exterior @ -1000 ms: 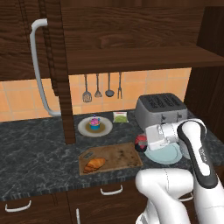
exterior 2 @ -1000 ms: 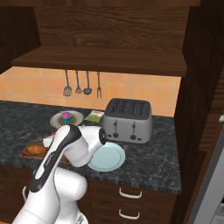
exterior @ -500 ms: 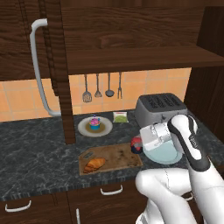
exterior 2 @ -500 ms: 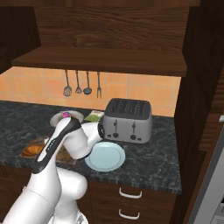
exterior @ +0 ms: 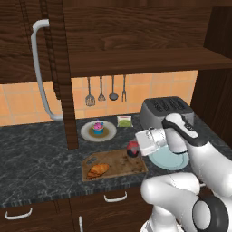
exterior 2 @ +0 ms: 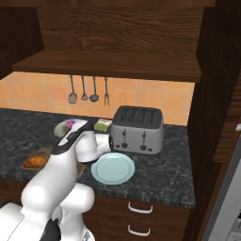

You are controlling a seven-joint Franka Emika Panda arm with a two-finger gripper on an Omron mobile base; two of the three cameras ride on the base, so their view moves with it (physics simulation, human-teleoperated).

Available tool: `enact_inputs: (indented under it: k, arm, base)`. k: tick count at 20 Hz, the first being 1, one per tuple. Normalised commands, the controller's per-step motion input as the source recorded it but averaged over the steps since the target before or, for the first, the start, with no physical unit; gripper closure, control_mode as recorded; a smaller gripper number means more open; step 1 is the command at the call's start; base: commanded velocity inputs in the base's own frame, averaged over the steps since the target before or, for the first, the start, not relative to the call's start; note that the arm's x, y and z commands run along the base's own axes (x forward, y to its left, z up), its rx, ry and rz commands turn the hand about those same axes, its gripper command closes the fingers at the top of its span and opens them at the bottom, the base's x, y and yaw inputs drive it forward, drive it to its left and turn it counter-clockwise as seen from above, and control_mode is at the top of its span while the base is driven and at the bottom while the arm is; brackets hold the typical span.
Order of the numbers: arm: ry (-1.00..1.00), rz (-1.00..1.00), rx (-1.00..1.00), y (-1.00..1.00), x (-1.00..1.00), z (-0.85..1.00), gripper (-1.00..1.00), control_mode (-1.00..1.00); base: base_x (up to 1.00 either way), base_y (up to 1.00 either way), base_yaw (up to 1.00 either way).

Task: From the different types of pastries on the counter, select a croissant and place it on the cutting board. Then retrieve a jar of jam from the cabinet and place it alongside the croissant on the cutting board.

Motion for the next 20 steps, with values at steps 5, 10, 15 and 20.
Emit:
enact_inputs:
  k: [5, 10, 15, 20]
  arm:
    - [0.01, 0.0, 0.0, 0.9, -0.03, -0.7, 1.0, -1.0]
    - [-0.16, 0.0, 0.0, 0.19, -0.18, -0.75, 1.0, -1.0]
    - [-0.38, 0.03, -0.03, 0.0, -0.14, -0.93, 1.0, -1.0]
    - [-0.37, 0.04, -0.06, 0.05, -0.13, -0.93, 1.0, -1.0]
  base:
    - [0.0, 0.0, 0.0]
    - [0.0, 0.0, 0.0]
    - [0.0, 0.0, 0.0]
    - [0.0, 0.0, 0.0]
